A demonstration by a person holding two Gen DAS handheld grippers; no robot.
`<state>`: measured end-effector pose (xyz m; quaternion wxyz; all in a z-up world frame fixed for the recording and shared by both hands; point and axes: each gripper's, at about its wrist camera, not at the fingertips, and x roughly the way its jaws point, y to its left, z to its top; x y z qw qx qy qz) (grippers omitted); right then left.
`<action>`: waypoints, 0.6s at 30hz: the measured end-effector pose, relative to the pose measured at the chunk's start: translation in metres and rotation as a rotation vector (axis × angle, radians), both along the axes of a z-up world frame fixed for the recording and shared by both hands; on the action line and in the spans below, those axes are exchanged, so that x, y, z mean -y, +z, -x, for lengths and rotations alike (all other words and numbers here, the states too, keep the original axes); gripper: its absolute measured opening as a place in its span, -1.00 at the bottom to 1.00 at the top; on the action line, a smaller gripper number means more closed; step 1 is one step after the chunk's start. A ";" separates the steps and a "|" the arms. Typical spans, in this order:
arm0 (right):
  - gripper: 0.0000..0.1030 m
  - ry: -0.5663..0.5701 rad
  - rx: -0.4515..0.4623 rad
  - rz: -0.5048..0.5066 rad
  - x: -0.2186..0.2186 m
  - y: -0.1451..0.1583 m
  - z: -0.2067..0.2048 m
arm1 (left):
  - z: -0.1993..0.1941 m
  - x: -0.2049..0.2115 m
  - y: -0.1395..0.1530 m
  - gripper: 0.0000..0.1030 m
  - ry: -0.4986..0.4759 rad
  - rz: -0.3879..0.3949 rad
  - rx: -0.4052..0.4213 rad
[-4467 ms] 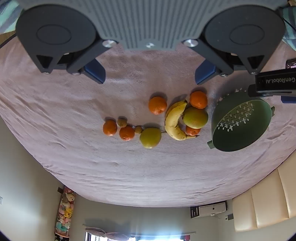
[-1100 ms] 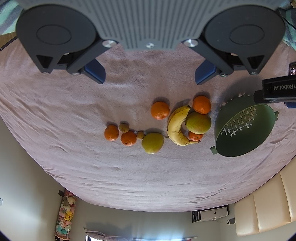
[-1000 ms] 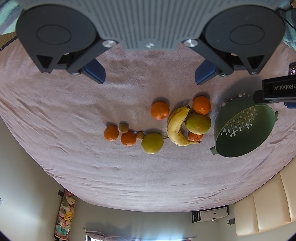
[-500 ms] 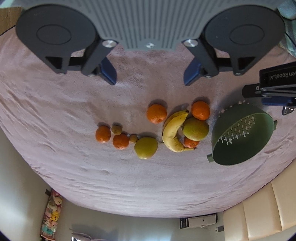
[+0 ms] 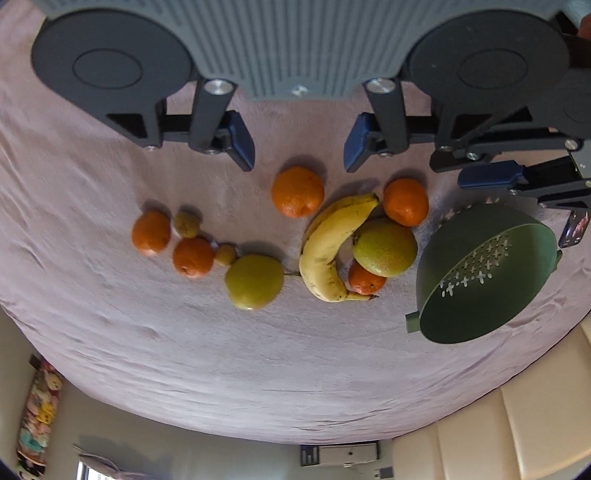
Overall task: Organize fruits
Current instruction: 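Grasp a mandarin with the left tool while the right tool grasps another mandarin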
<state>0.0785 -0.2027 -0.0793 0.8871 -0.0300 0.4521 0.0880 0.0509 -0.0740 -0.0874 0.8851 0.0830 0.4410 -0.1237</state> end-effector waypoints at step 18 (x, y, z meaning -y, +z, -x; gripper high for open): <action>0.04 0.078 -0.026 0.043 -0.010 -0.044 -0.060 | -0.031 0.016 -0.037 0.39 -0.002 -0.151 0.085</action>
